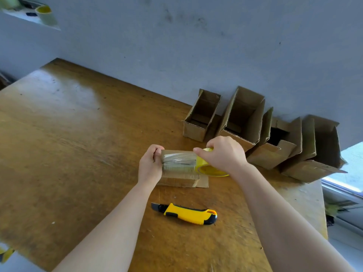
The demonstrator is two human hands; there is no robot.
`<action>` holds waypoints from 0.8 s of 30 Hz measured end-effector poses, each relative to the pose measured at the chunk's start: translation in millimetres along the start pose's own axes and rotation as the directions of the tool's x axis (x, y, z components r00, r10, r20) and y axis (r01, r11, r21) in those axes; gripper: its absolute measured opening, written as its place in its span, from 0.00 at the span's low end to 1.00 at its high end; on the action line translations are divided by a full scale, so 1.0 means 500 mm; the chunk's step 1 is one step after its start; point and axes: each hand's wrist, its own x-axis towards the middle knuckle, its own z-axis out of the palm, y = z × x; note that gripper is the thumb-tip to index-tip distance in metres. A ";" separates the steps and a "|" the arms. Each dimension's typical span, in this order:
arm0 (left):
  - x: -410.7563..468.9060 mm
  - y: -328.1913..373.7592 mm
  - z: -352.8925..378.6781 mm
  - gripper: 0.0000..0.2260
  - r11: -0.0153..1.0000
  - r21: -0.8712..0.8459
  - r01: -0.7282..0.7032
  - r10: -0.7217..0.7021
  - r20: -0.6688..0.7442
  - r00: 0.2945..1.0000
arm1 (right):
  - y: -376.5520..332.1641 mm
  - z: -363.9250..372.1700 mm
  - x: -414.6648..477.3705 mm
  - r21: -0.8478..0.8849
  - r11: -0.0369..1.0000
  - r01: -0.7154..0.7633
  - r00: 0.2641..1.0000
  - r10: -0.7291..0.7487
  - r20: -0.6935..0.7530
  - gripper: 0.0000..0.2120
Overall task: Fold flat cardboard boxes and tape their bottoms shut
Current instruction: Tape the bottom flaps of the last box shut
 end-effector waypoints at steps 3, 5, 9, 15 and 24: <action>0.000 -0.002 0.002 0.11 1.000 0.012 0.002 -0.002 -0.001 1.000 | 0.004 0.006 0.004 -0.035 0.999 -0.025 1.000 0.025 0.011 0.23; 0.002 -0.004 0.001 0.11 1.000 0.024 -0.005 0.005 0.000 1.000 | 0.007 0.013 0.007 -0.055 0.997 -0.049 0.998 0.051 0.034 0.25; 0.005 -0.008 0.003 0.11 0.996 0.066 -0.053 0.054 -0.003 0.999 | 0.015 0.031 0.003 -0.114 0.986 -0.121 0.989 0.130 0.076 0.27; 0.002 -0.008 -0.001 0.09 0.988 0.122 -0.099 0.100 -0.006 0.995 | 0.028 0.055 0.004 -0.121 0.985 -0.126 0.987 0.137 0.080 0.26; -0.004 -0.007 -0.011 0.10 0.993 0.073 -0.089 0.081 0.098 0.992 | 0.046 0.106 -0.011 -0.035 0.987 -0.159 0.987 0.160 0.028 0.32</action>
